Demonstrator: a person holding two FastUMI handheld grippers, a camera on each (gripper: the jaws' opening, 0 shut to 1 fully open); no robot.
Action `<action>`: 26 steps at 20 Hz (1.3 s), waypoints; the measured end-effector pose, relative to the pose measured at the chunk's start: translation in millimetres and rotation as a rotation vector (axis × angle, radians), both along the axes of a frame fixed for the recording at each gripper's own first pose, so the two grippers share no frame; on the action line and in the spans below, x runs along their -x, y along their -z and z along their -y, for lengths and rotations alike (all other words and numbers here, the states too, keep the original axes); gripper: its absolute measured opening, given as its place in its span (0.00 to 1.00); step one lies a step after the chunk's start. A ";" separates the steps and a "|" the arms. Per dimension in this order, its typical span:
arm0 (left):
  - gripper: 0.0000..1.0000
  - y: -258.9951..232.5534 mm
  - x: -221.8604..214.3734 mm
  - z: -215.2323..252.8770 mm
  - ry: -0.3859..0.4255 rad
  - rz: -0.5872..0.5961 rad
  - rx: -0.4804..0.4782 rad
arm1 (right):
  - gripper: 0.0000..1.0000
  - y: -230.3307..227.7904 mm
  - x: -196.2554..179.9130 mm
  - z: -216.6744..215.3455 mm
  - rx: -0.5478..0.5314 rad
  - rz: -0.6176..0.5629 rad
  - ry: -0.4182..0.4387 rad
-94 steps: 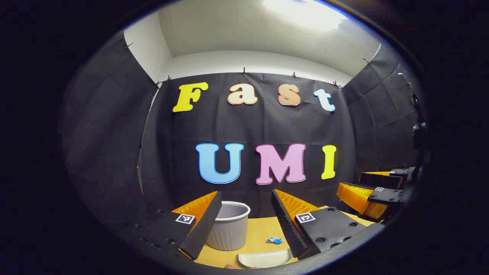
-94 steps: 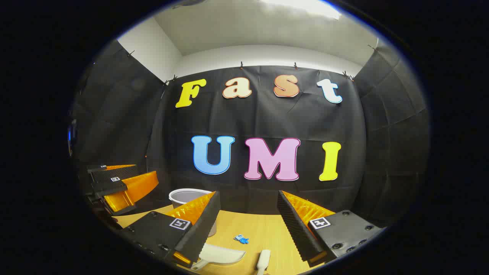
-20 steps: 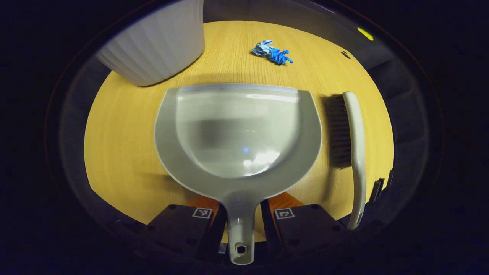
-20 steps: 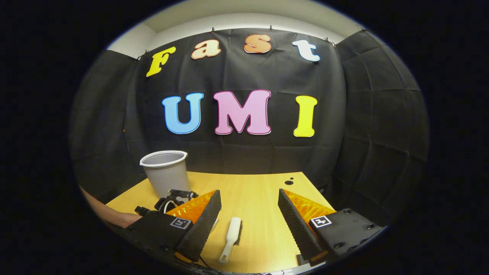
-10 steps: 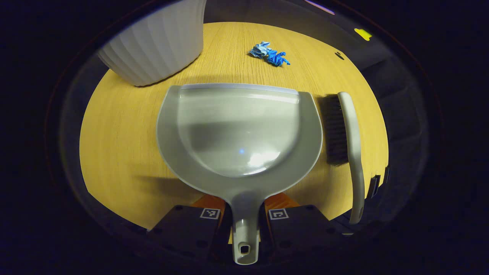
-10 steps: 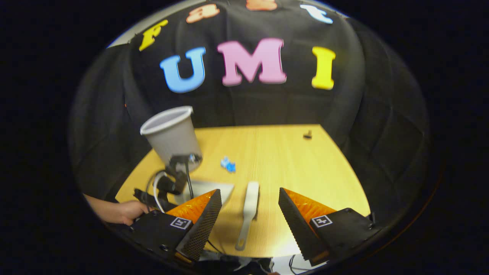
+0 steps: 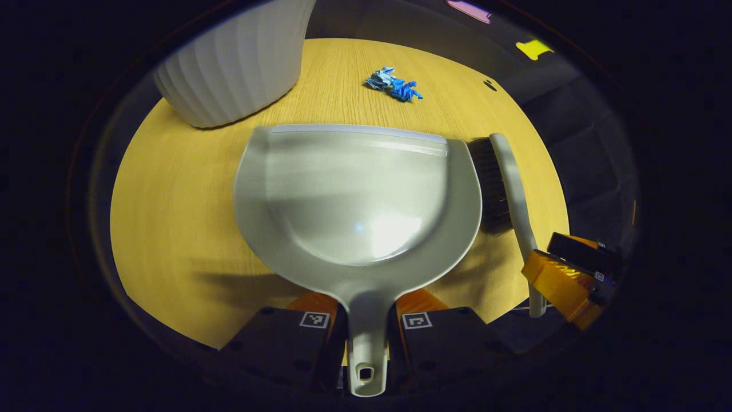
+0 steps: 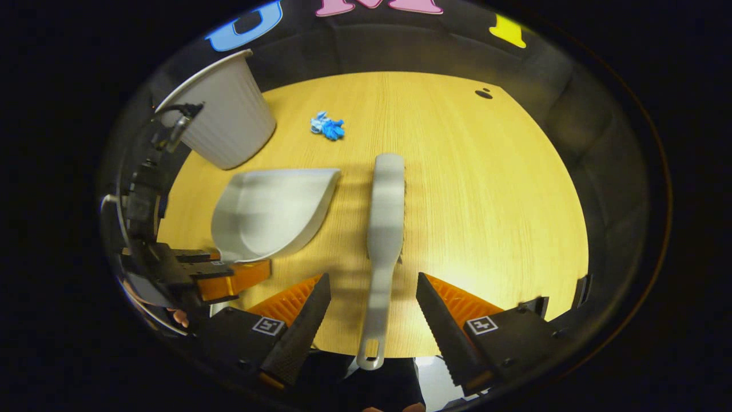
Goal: Pick up the small broom and dustpan from the desktop, sweep the trash into the dustpan with the broom, and then empty the trash into the garbage bin.
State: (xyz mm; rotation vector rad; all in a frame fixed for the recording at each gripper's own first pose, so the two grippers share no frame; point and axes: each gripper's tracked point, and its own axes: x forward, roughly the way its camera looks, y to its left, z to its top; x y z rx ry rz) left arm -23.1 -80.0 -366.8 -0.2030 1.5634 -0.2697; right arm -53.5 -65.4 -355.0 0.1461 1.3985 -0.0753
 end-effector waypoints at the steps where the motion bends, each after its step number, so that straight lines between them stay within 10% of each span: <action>1: 0.31 0.2 0.5 -0.3 0.002 0.004 0.003 | 0.99 8.8 0.1 3.4 0.008 -0.032 0.017; 6: 0.31 -0.3 0.3 -0.7 -0.003 0.014 0.022 | 0.94 34.1 -0.8 10.3 0.013 -0.141 0.104; 9: 0.30 -0.2 0.7 -0.5 -0.012 0.012 0.028 | 0.60 45.9 0.6 22.2 0.067 -0.180 0.053; 12: 0.30 -2.0 1.8 -0.8 -0.021 0.007 0.026 | 0.75 55.2 -3.0 17.8 0.041 -0.195 0.028; 13: 0.31 -1.5 2.9 -0.9 -0.021 0.005 0.025 | 0.51 52.0 -4.3 17.6 0.030 -0.202 0.025; 18: 0.30 -2.8 5.0 -2.2 -0.007 -0.005 0.013 | 0.20 58.1 -23.7 27.1 -0.013 -0.211 -0.005; 26: 0.30 -1.4 15.1 -30.8 0.168 -0.041 -0.071 | 0.29 46.2 -103.4 82.0 0.096 -0.137 -0.200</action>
